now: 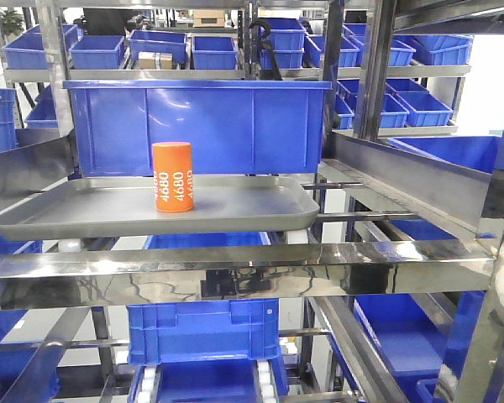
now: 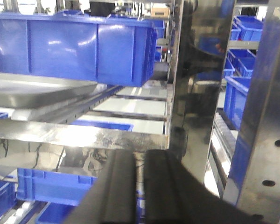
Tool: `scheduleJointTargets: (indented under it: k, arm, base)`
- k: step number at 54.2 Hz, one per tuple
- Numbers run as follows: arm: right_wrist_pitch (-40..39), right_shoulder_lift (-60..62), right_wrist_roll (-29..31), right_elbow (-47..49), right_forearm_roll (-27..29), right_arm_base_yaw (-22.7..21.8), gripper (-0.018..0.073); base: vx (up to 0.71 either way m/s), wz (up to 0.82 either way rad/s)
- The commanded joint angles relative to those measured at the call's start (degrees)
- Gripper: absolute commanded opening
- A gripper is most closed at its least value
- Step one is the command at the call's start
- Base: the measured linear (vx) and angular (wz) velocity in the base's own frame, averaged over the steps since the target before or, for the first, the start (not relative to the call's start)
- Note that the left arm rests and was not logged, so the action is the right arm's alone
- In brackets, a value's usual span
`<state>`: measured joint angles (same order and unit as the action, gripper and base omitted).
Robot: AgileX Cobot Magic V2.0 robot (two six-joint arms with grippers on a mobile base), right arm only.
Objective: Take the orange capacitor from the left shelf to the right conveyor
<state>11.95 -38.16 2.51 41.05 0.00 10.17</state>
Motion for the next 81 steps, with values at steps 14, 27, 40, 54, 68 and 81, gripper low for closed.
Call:
scheduleJointTargets:
  k: [14,27,40,54,68,81]
  arm:
    - [-9.9,-1.5,2.0,2.3,4.8,1.9,0.0447]
    - [-11.2,-12.7,14.1,8.5,4.8,19.1,0.0452]
    - [-11.3,-30.2,13.3,24.6,8.1,25.4,0.0474]
    - [-3.5,-44.0,11.6,43.6,10.6,25.4,0.0507]
    - [8.2,-57.0,5.0,63.7,10.2,25.3,0.0557]
    - [10.8,-64.1,5.0,71.5,9.4,25.2,0.0570]
  base:
    - [0.00,0.00]
    - [0.00,0.00]
    - [0.00,0.00]
    - [0.00,0.00]
    - [0.00,0.00]
    - [0.00,0.00]
